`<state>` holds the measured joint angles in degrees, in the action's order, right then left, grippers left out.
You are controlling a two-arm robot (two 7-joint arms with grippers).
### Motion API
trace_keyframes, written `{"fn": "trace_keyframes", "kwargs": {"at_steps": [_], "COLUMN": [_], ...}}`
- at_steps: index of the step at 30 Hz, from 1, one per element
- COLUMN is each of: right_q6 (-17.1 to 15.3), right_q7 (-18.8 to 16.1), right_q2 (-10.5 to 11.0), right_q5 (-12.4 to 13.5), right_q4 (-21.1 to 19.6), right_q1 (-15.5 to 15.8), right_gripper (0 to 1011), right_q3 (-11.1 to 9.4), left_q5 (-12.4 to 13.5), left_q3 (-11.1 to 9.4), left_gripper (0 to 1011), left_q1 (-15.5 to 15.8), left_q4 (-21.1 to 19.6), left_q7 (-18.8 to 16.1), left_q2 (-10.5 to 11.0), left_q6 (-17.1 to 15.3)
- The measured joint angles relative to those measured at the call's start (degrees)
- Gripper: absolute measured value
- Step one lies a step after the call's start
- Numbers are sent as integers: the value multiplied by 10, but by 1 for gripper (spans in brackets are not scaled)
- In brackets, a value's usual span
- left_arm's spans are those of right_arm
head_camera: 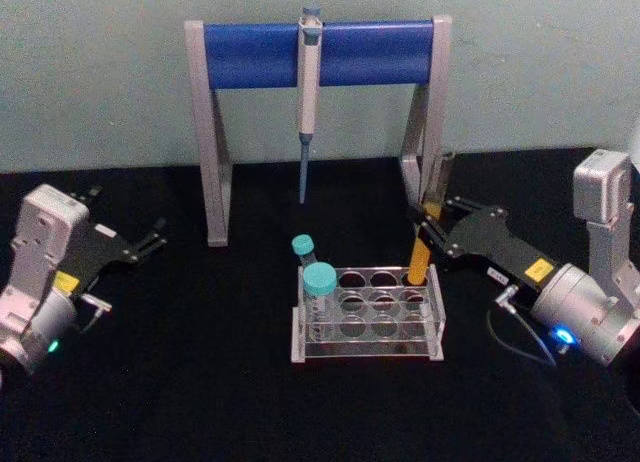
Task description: Pick up the test tube from the test tube rack, shake it, then place it back into the test tube rack.
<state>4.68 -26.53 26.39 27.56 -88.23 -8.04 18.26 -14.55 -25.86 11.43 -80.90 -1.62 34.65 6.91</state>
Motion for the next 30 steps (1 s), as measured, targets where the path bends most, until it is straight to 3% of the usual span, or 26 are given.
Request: {"fn": "trace_keyframes", "kwargs": {"at_steps": [6,12,24,30], "right_q6": [5,9,14,15], "right_q7": [-8,-21,-45,-49], "right_q2": [5,5,-22,-30], "right_q5": [5,7,-3,-6], "right_q4": [-26,-32,28,49], "right_q1": [0,-20,-81,-97], "right_gripper": [230,232,232,232], "right_q3": [-9,-7,33,43], "left_q5": [0,0,0,0], "left_q3": [0,0,0,0], "left_gripper": [1001,1001,1001,1001], "left_q1": [0,0,0,0], "left_q4": [0,0,0,0], "left_q7": [0,0,0,0], "left_q2": [0,0,0,0], "left_q6": [0,0,0,0]}}
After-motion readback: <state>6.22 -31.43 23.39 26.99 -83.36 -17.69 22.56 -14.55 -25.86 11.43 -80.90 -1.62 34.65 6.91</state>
